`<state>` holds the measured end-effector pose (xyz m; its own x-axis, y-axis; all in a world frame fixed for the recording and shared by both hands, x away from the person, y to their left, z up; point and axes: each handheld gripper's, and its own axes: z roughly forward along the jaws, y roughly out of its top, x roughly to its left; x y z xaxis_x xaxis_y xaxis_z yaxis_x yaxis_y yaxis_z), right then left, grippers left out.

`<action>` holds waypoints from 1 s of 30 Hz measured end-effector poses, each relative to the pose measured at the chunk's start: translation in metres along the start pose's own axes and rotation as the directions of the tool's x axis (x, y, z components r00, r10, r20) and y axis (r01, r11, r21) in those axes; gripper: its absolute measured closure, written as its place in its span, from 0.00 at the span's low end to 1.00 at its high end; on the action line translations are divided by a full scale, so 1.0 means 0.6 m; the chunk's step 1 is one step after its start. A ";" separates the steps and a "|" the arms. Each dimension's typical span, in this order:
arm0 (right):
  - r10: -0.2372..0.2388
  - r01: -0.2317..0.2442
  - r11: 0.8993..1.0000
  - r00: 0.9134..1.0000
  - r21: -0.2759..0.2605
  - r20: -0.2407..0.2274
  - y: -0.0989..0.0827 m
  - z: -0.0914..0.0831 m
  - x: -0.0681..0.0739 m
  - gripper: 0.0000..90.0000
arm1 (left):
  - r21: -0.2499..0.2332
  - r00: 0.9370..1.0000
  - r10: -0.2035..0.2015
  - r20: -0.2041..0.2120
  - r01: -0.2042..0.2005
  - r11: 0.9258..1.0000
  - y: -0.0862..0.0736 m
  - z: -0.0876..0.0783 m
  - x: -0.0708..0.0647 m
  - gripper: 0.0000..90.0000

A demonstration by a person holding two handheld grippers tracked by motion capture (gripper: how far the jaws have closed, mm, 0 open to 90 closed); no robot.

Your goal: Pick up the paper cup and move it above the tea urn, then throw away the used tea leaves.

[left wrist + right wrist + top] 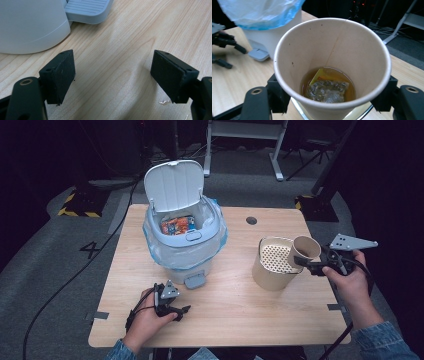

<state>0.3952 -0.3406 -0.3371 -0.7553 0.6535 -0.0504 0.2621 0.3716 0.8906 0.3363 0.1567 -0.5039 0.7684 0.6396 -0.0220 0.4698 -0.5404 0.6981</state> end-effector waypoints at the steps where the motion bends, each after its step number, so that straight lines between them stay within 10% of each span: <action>1: 0.002 -0.002 1.000 1.000 0.002 0.003 0.001 0.004 -0.006 0.35 | 0.000 1.000 0.000 0.000 0.000 1.000 0.000 0.000 0.000 0.23; 21: -0.047 0.045 0.999 0.996 0.019 0.077 0.011 0.032 -0.050 0.35 | 0.001 1.000 -0.004 -0.002 0.004 1.000 0.000 0.000 0.000 0.23; 30: -0.185 0.181 0.983 0.973 0.043 0.135 0.020 0.033 -0.055 0.36 | 0.000 1.000 -0.005 -0.002 0.005 1.000 0.000 0.000 0.000 0.23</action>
<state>0.4348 -0.3448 -0.3338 -0.7026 0.6564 -0.2747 0.1470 0.5116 0.8466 0.3361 0.1569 -0.5039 0.7653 0.6433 -0.0243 0.4738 -0.5374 0.6976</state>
